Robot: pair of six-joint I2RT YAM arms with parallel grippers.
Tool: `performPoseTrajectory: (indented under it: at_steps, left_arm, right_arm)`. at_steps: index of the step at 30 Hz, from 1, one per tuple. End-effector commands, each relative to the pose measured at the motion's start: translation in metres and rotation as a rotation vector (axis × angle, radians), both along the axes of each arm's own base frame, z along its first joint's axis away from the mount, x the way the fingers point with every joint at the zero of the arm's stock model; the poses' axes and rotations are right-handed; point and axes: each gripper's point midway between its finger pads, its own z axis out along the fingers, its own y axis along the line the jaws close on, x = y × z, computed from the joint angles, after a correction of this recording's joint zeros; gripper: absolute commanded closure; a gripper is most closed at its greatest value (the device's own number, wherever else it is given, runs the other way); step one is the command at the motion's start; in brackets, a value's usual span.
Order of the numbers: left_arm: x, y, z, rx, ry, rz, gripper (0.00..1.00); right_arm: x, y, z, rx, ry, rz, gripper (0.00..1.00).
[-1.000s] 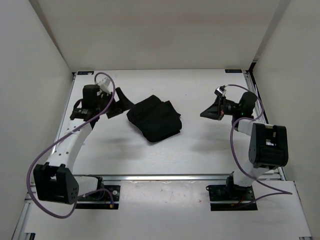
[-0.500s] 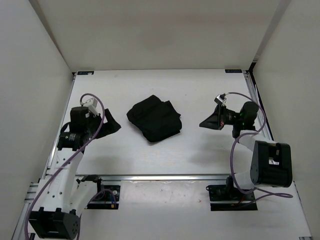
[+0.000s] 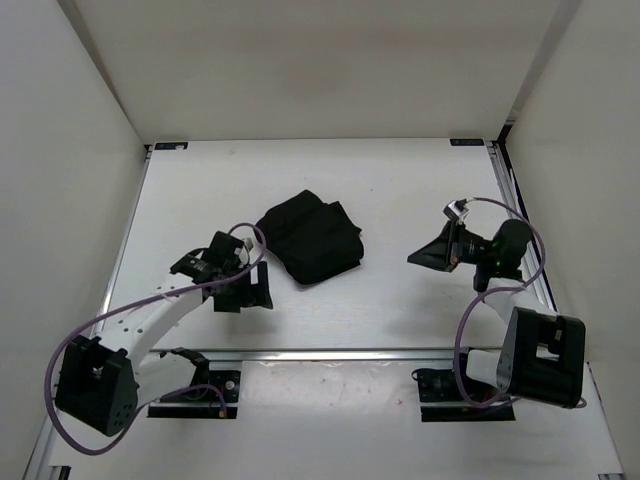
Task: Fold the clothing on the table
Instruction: Fold the skirt
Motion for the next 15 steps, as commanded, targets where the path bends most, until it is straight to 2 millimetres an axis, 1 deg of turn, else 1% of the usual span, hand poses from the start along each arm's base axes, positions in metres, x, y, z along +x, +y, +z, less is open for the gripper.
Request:
performPoseTrajectory:
  at_steps: [1, 3, 4, 5, 6, 7, 8, 9, 10, 11, 12, 13, 14, 15]
  left_arm:
    - [0.026, 0.017, -0.003, 0.103, -0.130, 0.085, 0.01]
    - [0.037, 0.016, -0.004, 0.123, -0.190, 0.074, 0.01]
    - [0.040, 0.014, -0.007, 0.147, -0.201, 0.049, 0.01]
    - [0.047, 0.011, -0.004, 0.154, -0.231, 0.039, 0.02]
    - [0.046, 0.006, -0.009, 0.173, -0.218, 0.001, 0.01]
    - [0.051, -0.005, -0.009, 0.182, -0.227, -0.044, 0.01]
    - [0.052, -0.010, -0.009, 0.180, -0.230, -0.070, 0.01]
    - [0.057, -0.020, -0.006, 0.170, -0.244, -0.104, 0.01]
    - [0.065, -0.028, -0.003, 0.139, -0.263, -0.108, 0.01]
    - [0.067, -0.034, 0.001, 0.061, -0.256, -0.095, 0.01]
    - [0.074, -0.050, 0.010, -0.077, -0.265, -0.064, 0.10]
    - [0.088, -0.045, 0.018, -0.153, -0.312, 0.010, 0.17]
    - [0.088, -0.040, 0.020, -0.233, -0.294, 0.100, 0.27]
    - [0.098, -0.044, 0.032, -0.312, -0.330, 0.165, 0.30]
  right_arm:
    - [-0.036, -0.006, 0.001, -0.004, -0.022, 0.172, 0.95]
    - [-0.038, -0.004, 0.003, -0.007, -0.030, 0.179, 0.95]
    - [-0.039, -0.004, 0.002, -0.008, -0.037, 0.181, 0.95]
    - [-0.039, -0.003, 0.002, -0.007, -0.034, 0.181, 0.95]
    - [-0.041, -0.003, -0.001, -0.004, -0.029, 0.185, 0.95]
    - [-0.040, -0.004, 0.000, -0.005, -0.032, 0.179, 0.94]
    - [-0.041, -0.004, -0.002, -0.003, -0.021, 0.178, 0.95]
    - [-0.039, -0.005, 0.001, -0.008, -0.040, 0.175, 0.95]
    - [-0.039, -0.006, 0.000, -0.006, -0.036, 0.169, 0.95]
    - [-0.038, -0.007, 0.001, -0.008, -0.042, 0.167, 0.95]
    - [-0.035, -0.007, 0.002, -0.009, -0.043, 0.159, 0.95]
    - [-0.035, -0.008, 0.001, -0.005, -0.027, 0.158, 0.95]
    - [-0.035, -0.009, 0.003, -0.009, -0.040, 0.155, 0.95]
    - [-0.036, -0.008, 0.003, -0.009, -0.042, 0.158, 0.95]
